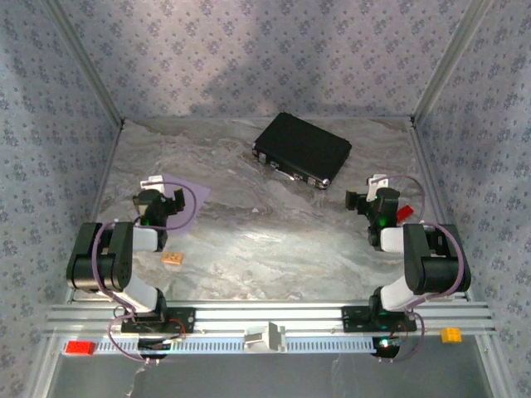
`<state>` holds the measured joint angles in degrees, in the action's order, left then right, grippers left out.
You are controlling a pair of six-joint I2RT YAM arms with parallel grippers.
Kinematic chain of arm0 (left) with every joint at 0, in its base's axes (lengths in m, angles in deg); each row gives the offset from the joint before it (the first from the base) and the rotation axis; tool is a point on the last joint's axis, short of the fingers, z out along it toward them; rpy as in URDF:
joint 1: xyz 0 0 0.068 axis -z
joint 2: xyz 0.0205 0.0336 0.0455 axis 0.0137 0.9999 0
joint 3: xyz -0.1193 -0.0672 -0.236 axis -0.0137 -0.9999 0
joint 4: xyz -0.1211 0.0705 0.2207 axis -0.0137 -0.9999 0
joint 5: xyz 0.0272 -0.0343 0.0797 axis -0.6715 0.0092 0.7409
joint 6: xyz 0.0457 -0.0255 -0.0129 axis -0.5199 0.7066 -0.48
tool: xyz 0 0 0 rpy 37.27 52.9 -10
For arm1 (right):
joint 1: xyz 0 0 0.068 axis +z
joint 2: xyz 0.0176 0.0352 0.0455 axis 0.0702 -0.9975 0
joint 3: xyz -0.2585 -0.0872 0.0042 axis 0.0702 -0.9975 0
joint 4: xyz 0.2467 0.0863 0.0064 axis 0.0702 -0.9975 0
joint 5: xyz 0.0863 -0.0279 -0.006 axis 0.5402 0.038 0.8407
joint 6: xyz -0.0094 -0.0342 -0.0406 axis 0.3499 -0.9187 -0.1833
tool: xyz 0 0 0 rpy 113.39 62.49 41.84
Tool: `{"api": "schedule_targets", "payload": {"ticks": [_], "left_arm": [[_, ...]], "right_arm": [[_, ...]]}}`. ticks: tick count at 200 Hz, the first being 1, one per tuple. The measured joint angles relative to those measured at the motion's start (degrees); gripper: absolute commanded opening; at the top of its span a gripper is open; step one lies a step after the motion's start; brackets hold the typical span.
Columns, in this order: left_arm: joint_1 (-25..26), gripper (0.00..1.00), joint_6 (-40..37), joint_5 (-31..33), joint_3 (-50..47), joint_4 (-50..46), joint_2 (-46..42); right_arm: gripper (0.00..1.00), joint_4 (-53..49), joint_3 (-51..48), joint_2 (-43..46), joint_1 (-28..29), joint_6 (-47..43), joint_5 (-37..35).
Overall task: Fold a paper plane with a square sheet of paper (pick it up from the middle)
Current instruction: Move the square sheet of paper to the center of the table.
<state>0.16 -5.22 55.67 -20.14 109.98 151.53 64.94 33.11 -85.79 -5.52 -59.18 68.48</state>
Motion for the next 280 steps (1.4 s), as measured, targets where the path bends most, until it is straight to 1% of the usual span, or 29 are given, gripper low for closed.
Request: {"api": "schedule_targets", "payload": {"ticks": [28, 50, 69, 89, 114, 126, 133, 148, 173, 202, 218, 235, 260, 280], "left_arm": [[1.2, 1.0, -1.1, -0.3, -1.2, 2.7, -0.2], [1.5, 1.0, -1.7, -0.4, -2.1, 1.7, -2.4], [1.9, 1.0, -1.4, -0.6, -1.2, -5.5, -9.3], [2.2, 1.0, 0.4, -1.4, 3.0, -14.1, -15.7], [2.2, 1.0, 6.2, -1.9, 11.2, -26.0, -18.1], [2.1, 1.0, 9.2, -2.9, 15.3, -32.5, -17.8], [1.8, 1.0, 10.7, -4.1, 17.2, -35.8, -17.5], [0.9, 1.0, 13.5, -8.1, 19.9, -40.8, -16.0], [-0.4, 1.0, 16.7, -14.5, 20.9, -46.6, -11.5], [-0.7, 1.0, 19.3, -20.8, 20.9, -51.1, -5.0], [-0.7, 0.99, 20.2, -23.1, 21.2, -52.8, -2.3], [-0.7, 1.0, 21.0, -24.5, 21.8, -54.0, -0.2], [-0.6, 1.0, 22.1, -25.9, 21.9, -54.7, 0.7], [0.1, 1.0, 22.9, -26.5, 21.9, -54.5, 1.3]], "right_arm": [[0.99, 1.7, -0.5, 0.0, 1.2, -0.2, -1.0], [0.99, 2.3, -1.0, 0.3, 2.1, -0.2, -2.2], [0.99, -0.2, -1.1, 3.3, 2.3, -0.2, -3.3], [0.99, -9.0, 1.5, 9.4, 2.3, 0.6, -4.1], [0.99, -19.8, 7.8, 15.9, 2.4, 5.1, -4.0], [0.99, -25.0, 11.0, 18.5, 2.4, 7.9, -1.6], [0.99, -27.6, 12.7, 19.9, 2.4, 9.7, 1.0], [0.99, -29.8, 13.9, 22.6, 2.4, 14.7, 6.8], [0.99, -31.7, 13.5, 25.0, 2.6, 24.6, 15.1], [0.99, -34.2, 12.5, 25.0, 4.9, 31.2, 22.1], [0.99, -35.8, 12.0, 25.0, 7.2, 33.0, 23.9], [0.99, -36.7, 10.9, 25.5, 9.7, 33.7, 24.3], [0.99, -40.2, 8.8, 27.5, 13.4, 34.6, 23.1], [0.99, -43.6, 7.7, 29.4, 15.0, 35.7, 20.8]]}}
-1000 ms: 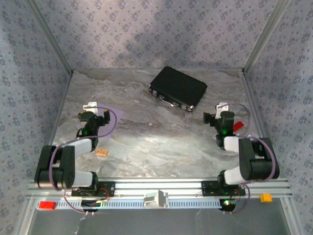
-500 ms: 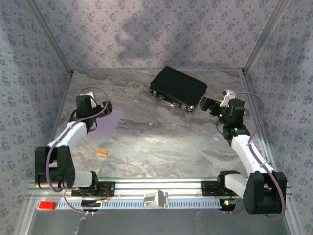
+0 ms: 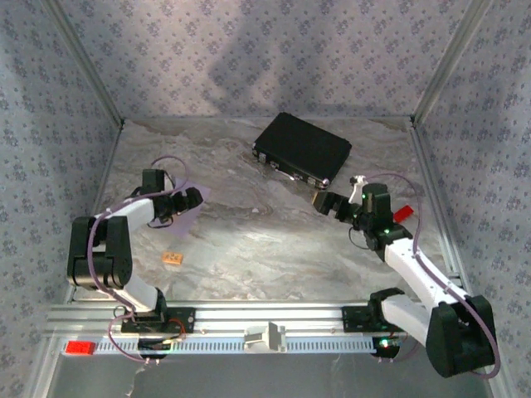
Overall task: Fold a paper plane with a square sheet of paper (pick it up from the middle)
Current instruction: Move the square sheet of paper to the center of the table.
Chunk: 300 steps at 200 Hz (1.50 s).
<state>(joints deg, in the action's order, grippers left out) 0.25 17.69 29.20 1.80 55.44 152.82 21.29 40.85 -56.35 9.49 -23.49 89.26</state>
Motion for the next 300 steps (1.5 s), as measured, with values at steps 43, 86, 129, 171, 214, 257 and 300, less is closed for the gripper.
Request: {"api": "schedule_targets", "payload": {"ticks": [43, 86, 129, 171, 214, 257, 300], "left_arm": [[4.9, 1.0, 4.2, -0.5, 0.0, 1.7, 0.5], [14.2, 1.0, 15.7, 0.3, -2.8, 9.1, -0.2], [29.5, 1.0, 28.4, 5.9, -5.1, 12.4, -2.2], [32.9, 1.0, 26.8, 9.2, -0.3, 3.8, -4.6], [25.8, 1.0, 12.7, 4.3, 9.0, -5.0, -3.1], [23.3, 1.0, 3.8, 0.7, 11.7, -12.1, 3.6], [23.1, 1.0, 3.2, -1.5, 11.1, -13.0, 5.9]], "right_arm": [[0.99, -5.9, -2.7, 6.1, 0.5, 4.2, -4.5], [0.99, -8.8, -6.1, 12.3, 0.5, 9.2, -5.8], [0.99, -7.9, -8.6, 13.0, 0.5, 10.9, -4.7], [0.99, -4.4, -8.6, 12.7, 1.2, 9.8, -0.7], [0.99, -2.3, -7.9, 9.6, 5.2, 7.0, 1.9], [0.99, -1.5, -5.4, 5.0, 8.8, 5.7, 1.8], [0.99, -0.7, -5.0, 3.3, 11.0, 5.4, 0.7]]}}
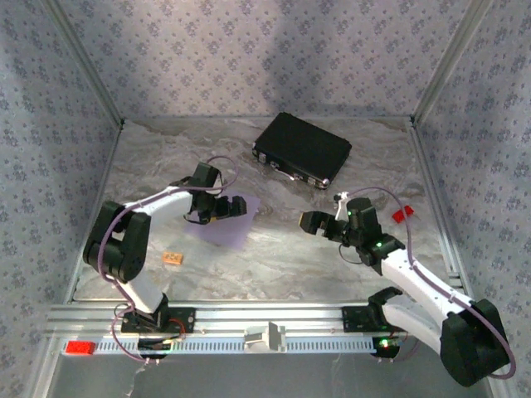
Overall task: Fold a paper plane with a square sheet of paper (pick it up from the middle)
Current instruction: Move the square sheet of paper to the center of the table.
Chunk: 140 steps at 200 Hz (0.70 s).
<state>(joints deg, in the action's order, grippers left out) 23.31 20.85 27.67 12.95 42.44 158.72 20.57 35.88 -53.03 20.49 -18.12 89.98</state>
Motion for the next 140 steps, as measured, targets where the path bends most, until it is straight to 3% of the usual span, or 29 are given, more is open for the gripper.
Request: {"api": "schedule_targets", "payload": {"ticks": [54, 97, 140], "left_arm": [[3.6, 1.0, 6.7, 0.4, -1.9, 5.3, 0.7], [14.6, 1.0, 22.5, 5.4, -4.4, 16.0, 0.7], [25.5, 1.0, 36.4, 13.5, -3.8, 19.3, 1.5]], "right_arm": [[0.99, -1.0, 0.2, -0.1, 0.4, 1.2, -5.7], [0.99, -4.2, 1.3, -0.1, 0.3, 5.6, -11.3], [0.99, -4.6, 1.4, -1.5, -2.6, 8.6, -9.5]]}}
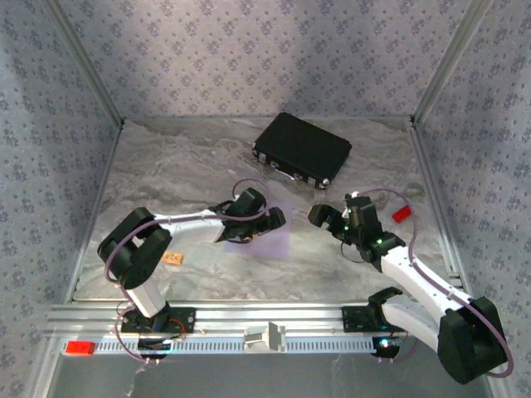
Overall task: Fold a paper plane with a square sheet of paper (pick it up from the middle)
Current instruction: Move the square sheet of paper to the center of the table, then first fold the square sheet of paper in half at the center of the table.
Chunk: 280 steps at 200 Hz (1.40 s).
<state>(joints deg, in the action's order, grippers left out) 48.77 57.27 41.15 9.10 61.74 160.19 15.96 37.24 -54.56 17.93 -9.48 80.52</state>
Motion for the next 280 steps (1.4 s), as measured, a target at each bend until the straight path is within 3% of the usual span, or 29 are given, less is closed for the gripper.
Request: {"api": "schedule_targets", "payload": {"ticks": [34, 81, 141, 160, 204, 280], "left_arm": [[5.3, 1.0, 3.0, 5.9, 1.3, -2.8, 0.0], [4.9, 1.0, -3.0, 12.7, 9.1, -13.2, -1.5], [-1.9, 0.94, -13.4, 2.9, 11.3, -14.2, -1.3], [-2.6, 0.94, -16.8, 1.0, 14.7, -19.3, 1.6], [-1.2, 0.94, -23.7, 3.1, 27.7, -34.0, 12.3], [1.2, 0.97, -26.3, 5.6, 33.6, -45.4, 17.7]], "right_arm": [[0.99, 3.1, -1.9, 0.7, -2.6, 0.6, 2.5], [0.99, 3.9, -3.9, 3.6, -3.7, 1.2, 2.3], [0.99, 3.4, -3.9, 5.6, -3.7, 1.9, 1.2], [0.99, 2.8, -3.9, 5.6, -3.7, 2.1, 1.0], [0.99, 2.3, -3.9, 5.6, -3.7, 2.4, 0.9], [0.99, -0.6, -1.6, 4.5, -4.1, 1.1, 1.7]]}}
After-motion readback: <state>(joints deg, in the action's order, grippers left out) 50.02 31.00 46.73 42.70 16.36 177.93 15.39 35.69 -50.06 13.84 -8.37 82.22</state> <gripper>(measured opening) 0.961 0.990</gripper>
